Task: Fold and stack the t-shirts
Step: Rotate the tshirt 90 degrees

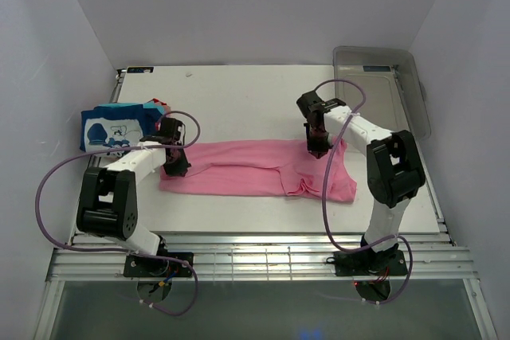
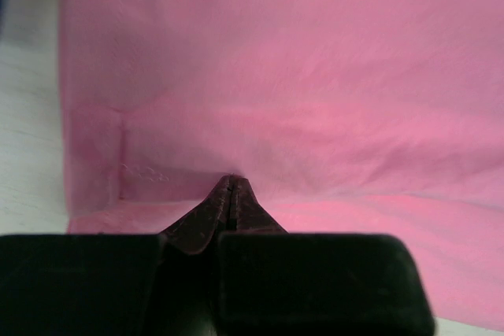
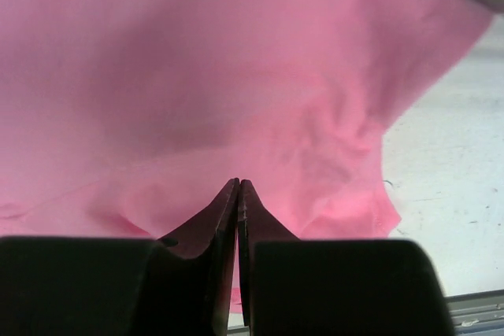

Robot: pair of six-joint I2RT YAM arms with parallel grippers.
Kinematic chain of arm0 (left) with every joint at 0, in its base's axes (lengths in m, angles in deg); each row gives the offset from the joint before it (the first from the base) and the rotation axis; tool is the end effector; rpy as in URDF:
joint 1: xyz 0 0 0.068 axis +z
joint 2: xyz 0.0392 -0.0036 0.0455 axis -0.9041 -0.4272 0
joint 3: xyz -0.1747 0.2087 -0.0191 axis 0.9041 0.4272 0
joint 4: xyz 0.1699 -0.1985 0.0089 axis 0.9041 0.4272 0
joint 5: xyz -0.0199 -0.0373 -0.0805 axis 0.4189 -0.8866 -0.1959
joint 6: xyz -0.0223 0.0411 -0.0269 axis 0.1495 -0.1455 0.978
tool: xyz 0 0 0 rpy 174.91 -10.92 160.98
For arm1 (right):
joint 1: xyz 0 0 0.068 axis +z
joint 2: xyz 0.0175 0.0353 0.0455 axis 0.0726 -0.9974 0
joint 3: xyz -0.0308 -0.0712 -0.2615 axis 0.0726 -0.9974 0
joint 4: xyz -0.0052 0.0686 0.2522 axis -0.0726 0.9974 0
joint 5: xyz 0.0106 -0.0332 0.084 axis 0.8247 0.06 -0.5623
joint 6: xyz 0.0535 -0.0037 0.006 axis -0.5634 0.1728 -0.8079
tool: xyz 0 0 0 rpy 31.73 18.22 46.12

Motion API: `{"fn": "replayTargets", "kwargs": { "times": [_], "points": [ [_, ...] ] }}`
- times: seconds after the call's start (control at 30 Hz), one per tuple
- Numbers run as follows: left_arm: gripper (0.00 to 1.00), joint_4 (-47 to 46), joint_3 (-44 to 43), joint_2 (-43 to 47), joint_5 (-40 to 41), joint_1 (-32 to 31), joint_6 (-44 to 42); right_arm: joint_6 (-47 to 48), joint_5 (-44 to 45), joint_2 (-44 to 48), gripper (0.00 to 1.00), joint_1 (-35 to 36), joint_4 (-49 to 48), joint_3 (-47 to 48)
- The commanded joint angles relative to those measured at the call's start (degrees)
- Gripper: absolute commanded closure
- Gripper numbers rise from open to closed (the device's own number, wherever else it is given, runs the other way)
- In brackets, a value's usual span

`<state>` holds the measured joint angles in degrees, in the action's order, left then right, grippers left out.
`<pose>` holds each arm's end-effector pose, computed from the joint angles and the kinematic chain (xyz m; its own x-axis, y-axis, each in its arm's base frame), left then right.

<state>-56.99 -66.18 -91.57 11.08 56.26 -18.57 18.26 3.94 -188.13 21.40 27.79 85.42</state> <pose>0.2752 -0.0366 0.1746 -0.8785 -0.3129 -0.3610 -0.3159 0.9473 -0.0524 0.3354 0.1495 0.2076 -0.9370 -0.0447 -0.3463 0.0082 0.9887 -0.1499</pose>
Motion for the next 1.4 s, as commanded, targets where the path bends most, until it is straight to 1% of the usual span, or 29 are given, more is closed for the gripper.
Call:
{"fn": "replayTargets", "kwargs": {
  "times": [0.0, 0.1, 0.23, 0.3, 0.43, 0.53, 0.57, 0.73, 0.77, 0.93, 1.0, 1.03, 1.1, 1.27, 1.3, 1.37],
  "points": [
    [1.00, -1.00, 1.68, -1.08, 0.40, -2.36, 1.99, -1.62, -0.96, -3.29, 0.92, 2.03, 0.48, 0.98],
    [1.00, -0.57, 2.29, -3.54, 2.33, -4.29, 3.22, -2.15, -0.96, -7.42, 0.92, 3.00, 1.80, 3.08],
    [1.00, 1.19, 3.61, -5.66, 2.95, -6.57, 5.51, -2.50, -1.22, -12.43, 0.92, 3.27, 3.65, 7.73],
    [1.00, 1.98, 5.88, -3.83, 3.39, -7.72, 7.17, -2.50, -1.22, -14.36, 0.92, 3.27, 3.65, 9.15],
    [1.00, 4.09, 8.88, 1.01, 1.98, -11.05, 11.57, -2.15, -0.96, -19.71, 0.92, 3.27, 5.32, 15.03],
    [1.00, 6.02, 10.20, 3.03, 1.54, -13.25, 14.81, -1.80, -1.31, -24.28, 0.92, 3.35, 7.77, 21.97],
    [1.00, 7.33, 10.29, 3.30, 1.54, -13.78, 15.61, -1.62, -1.40, -25.43, 0.92, 3.27, 8.30, 25.64],
    [1.00, 8.75, 13.18, 6.02, -0.21, -17.64, 20.70, -0.57, -2.71, -32.37, 0.92, 3.18, 9.71, 36.12],
    [1.00, 9.10, 13.63, 6.29, -0.56, -18.35, 21.50, -0.22, -2.80, -33.43, 0.92, 3.18, 10.06, 39.97],
    [1.00, 10.25, 16.26, 7.61, -1.97, -23.88, 25.63, 1.19, -2.63, -39.49, 0.92, 2.22, 10.42, 48.52],
    [1.00, 11.12, 16.62, 8.31, -2.15, -26.08, 27.39, 1.19, -2.71, -40.29, 0.92, 1.60, 9.63, 49.93],
    [1.00, 11.65, 16.36, 8.40, -2.24, -28.18, 28.18, 0.93, -2.72, -40.73, 0.92, 0.90, 9.45, 50.55],
    [1.00, 12.70, 15.39, 8.84, -3.29, -30.13, 29.84, -0.04, -3.15, -40.30, 0.92, 0.02, 7.70, 50.11],
    [1.00, 14.90, 11.44, 8.75, -3.82, -37.95, 32.58, 0.74, -2.89, -34.60, 0.92, -2.18, 1.90, 45.81],
    [1.00, 15.17, 9.26, 9.02, -3.47, -40.48, 33.02, 1.18, -2.37, -32.32, 0.92, -2.44, 0.85, 45.63],
    [1.00, 17.00, 6.26, 9.37, -2.16, -42.34, 33.28, 2.06, -1.14, -29.59, 0.91, -2.71, -0.30, 44.67]
  ]
}}
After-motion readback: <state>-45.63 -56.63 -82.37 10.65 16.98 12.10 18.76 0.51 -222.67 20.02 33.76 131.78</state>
